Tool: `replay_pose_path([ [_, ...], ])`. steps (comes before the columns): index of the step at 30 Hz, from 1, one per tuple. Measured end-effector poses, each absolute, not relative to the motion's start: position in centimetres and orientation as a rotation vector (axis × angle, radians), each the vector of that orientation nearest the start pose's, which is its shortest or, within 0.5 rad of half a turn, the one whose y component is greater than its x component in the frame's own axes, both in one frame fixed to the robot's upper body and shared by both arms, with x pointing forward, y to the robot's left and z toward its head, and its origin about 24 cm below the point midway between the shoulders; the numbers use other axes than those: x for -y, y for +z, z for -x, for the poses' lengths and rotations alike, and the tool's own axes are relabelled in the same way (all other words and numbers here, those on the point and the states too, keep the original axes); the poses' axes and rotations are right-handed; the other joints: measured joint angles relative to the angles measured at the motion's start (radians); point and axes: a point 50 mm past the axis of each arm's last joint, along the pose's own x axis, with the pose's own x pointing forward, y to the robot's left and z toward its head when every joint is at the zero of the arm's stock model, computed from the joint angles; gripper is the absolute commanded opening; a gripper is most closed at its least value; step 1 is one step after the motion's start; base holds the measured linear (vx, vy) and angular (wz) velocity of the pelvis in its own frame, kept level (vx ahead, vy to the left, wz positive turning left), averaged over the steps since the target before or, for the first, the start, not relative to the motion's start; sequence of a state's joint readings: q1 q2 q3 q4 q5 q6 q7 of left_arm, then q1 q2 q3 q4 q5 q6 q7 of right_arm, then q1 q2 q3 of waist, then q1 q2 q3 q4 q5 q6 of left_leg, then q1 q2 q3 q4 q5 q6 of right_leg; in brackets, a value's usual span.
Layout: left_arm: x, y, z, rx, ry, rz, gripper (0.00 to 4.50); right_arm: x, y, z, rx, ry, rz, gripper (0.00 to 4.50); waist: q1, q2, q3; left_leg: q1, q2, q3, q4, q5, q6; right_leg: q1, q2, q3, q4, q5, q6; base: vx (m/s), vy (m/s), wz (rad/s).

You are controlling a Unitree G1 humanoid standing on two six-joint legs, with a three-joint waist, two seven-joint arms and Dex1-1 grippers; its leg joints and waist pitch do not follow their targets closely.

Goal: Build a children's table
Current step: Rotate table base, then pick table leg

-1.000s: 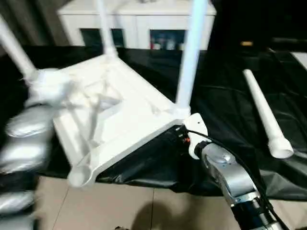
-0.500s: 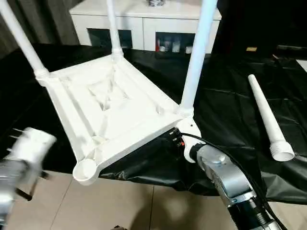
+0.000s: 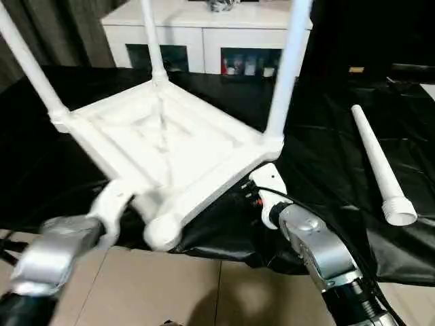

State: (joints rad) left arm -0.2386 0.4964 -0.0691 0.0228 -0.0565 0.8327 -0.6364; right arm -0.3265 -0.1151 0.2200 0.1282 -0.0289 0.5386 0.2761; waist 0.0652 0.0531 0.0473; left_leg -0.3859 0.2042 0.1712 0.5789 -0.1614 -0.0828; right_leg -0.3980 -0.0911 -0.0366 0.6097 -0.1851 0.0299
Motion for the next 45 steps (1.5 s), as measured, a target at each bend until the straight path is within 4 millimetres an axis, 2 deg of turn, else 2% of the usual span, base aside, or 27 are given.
replay_pose_path([
  [4, -19.0, 3.6, -29.5, -0.655, -0.515, -0.259, 1.06, 10.6, 5.8, -31.0, -0.324, 0.371, 0.202, 3.67, 0.007, 0.0, 0.0, -0.002, 0.0, 0.001, 0.0, 0.0, 0.0, 0.0, 0.0, 0.001, 0.0, 0.0, 0.001, 0.0, 0.0, 0.0],
  [6, -18.0, 3.4, -30.1, -0.621, -0.539, -0.274, 1.06, 10.8, 6.5, -31.5, -0.296, 0.338, 0.195, 3.67, 0.001, -0.002, 0.0, -0.002, 0.0, 0.0, 0.0, 0.0, 0.0, 0.0, 0.0, 0.0, -0.001, 0.0, 0.001, 0.0, 0.0, 0.0],
  [11, -15.4, 2.7, -31.9, -0.529, -0.589, -0.302, 1.06, 12.9, 7.1, -32.1, -0.278, 0.211, 0.185, 3.67, -0.003, -0.003, 0.001, -0.006, -0.001, 0.0, 0.001, 0.0, 0.0, -0.002, -0.001, 0.001, -0.001, 0.004, 0.004, 0.0, 0.0, 0.0],
  [15, -13.0, 2.4, -32.9, -0.455, -0.631, -0.318, 1.06, 15.2, 8.0, -33.3, -0.31, 0.087, 0.226, 3.67, -0.004, -0.003, 0.0, -0.007, -0.001, 0.0, 0.001, 0.006, -0.002, -0.004, -0.001, 0.0, 0.0, 0.006, 0.003, 0.0, 0.0, 0.0],
  [18, -12.3, 2.5, -33.0, -0.41, -0.648, -0.337, 1.06, 16.8, 8.3, -33.8, -0.372, 0.043, 0.259, 3.67, -0.006, -0.003, 0.0, -0.008, 0.0, 0.0, 0.002, 0.006, -0.002, -0.004, 0.0, 0.0, 0.0, 0.008, 0.001, 0.0, 0.0, 0.0],
  [21, -12.0, 3.4, -33.2, -0.361, -0.68, -0.298, 1.07, 20.2, 8.8, -34.7, -0.441, -0.055, 0.252, 3.94, -0.006, -0.001, 0.001, -0.012, 0.001, 0.0, 0.006, 0.007, -0.002, -0.007, 0.0, 0.0, 0.0, 0.005, 0.001, 0.0, 0.0, 0.0],
  [25, -11.9, 5.8, -32.6, -0.268, -0.813, -0.275, 1.07, 24.4, 10.2, -35.7, -0.496, -0.168, 0.236, 4.21, -0.005, 0.0, 0.0, -0.017, 0.001, 0.001, 0.011, 0.009, 0.003, -0.008, 0.0, 0.0, 0.0, 0.003, -0.001, 0.0, 0.0, 0.0],
  [27, -12.2, 6.9, -31.5, -0.252, -0.916, -0.264, 1.07, 26.1, 11.0, -36.2, -0.532, -0.185, 0.224, 4.43, -0.006, 0.001, 0.0, -0.016, 0.002, 0.002, 0.013, 0.009, 0.004, -0.008, -0.001, 0.0, 0.001, 0.002, -0.002, 0.0, 0.0, 0.0],
  [28, -12.2, 7.3, -30.7, -0.253, -0.981, -0.254, 1.07, 27.7, 11.6, -36.3, -0.555, -0.208, 0.22, 4.43, -0.007, 0.001, 0.0, -0.016, 0.002, 0.004, 0.014, 0.008, 0.005, -0.008, -0.001, 0.0, 0.001, 0.002, -0.003, 0.0, 0.0, 0.0],
  [31, -12.4, 7.4, -29.1, -0.308, -1.102, -0.239, 1.07, 30.1, 12.4, -36.4, -0.591, -0.237, 0.214, 4.49, -0.007, -0.001, 0.0, -0.015, 0.003, 0.006, 0.013, 0.008, 0.005, -0.008, -0.001, -0.002, 0.002, 0.001, -0.003, 0.0, 0.0, 0.0],
  [37, -12.0, 8.3, -27.6, -0.349, -1.229, -0.235, 1.07, 31.0, 9.4, -35.3, -0.757, -0.218, 0.211, 4.49, -0.006, -0.002, 0.001, -0.014, 0.003, 0.007, 0.014, 0.008, 0.005, -0.008, -0.001, -0.002, 0.008, 0.003, -0.006, 0.0, 0.0, 0.0],
  [40, -12.1, 8.9, -26.7, -0.379, -1.278, -0.218, 1.07, 32.0, 8.6, -34.5, -0.851, -0.19, 0.165, 4.49, -0.007, -0.003, 0.002, -0.014, 0.003, 0.007, 0.018, 0.008, 0.005, -0.009, -0.001, -0.003, 0.011, 0.004, -0.007, 0.0, 0.0, 0.0],
  [45, -11.9, 9.8, -26.5, -0.368, -1.295, -0.213, 1.07, 32.5, 7.7, -33.5, -0.937, -0.183, 0.13, 4.49, -0.007, -0.003, 0.002, -0.014, 0.003, 0.007, 0.023, 0.008, 0.004, -0.009, -0.001, -0.002, 0.016, 0.004, -0.007, 0.0, 0.0, 0.0],
])
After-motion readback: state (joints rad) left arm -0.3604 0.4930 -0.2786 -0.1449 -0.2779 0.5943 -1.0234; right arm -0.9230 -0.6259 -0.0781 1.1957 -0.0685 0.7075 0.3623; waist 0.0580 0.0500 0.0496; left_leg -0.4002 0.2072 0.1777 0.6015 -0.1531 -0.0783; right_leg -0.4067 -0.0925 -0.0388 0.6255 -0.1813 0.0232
